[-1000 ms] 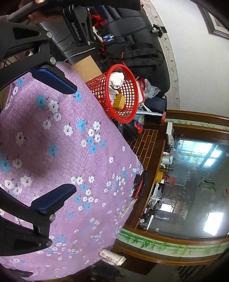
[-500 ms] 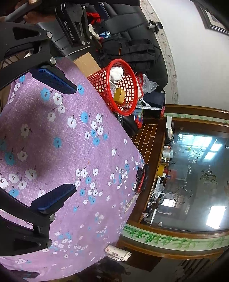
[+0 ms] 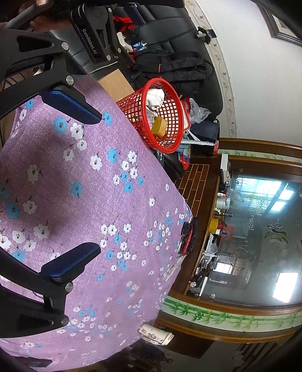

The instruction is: Collect trash

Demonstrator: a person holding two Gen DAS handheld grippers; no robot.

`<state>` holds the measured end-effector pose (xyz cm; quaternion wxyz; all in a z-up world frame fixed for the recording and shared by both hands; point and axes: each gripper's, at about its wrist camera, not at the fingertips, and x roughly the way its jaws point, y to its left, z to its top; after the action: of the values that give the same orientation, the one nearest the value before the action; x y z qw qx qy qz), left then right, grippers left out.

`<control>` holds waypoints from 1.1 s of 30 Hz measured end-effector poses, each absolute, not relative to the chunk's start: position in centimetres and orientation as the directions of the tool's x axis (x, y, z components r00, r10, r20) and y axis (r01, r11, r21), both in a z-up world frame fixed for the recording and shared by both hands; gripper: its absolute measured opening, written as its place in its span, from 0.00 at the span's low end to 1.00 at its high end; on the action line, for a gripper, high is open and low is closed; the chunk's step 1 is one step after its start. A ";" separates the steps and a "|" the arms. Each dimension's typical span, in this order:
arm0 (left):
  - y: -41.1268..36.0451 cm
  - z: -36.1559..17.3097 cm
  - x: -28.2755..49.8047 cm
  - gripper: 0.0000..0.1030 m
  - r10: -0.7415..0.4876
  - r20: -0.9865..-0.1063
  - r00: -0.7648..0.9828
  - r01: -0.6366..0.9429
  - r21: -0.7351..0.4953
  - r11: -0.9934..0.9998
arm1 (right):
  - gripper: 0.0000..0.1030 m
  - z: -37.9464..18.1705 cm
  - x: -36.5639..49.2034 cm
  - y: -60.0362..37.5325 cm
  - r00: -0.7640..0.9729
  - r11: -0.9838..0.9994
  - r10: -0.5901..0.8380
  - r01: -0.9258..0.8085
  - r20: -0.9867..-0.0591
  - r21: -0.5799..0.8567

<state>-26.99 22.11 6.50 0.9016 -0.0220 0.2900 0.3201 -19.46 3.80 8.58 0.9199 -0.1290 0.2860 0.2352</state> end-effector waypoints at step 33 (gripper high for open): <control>21.4 6.7 -26.7 1.00 0.564 -0.531 0.632 -0.585 0.151 0.797 | 1.00 8.2 -19.3 3.5 0.722 0.859 0.355 -0.502 -0.594 -0.097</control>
<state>-26.74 21.39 6.72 0.9031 -0.0180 0.2878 0.3181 -19.35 3.48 8.25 0.9191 -0.1268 0.2911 0.2332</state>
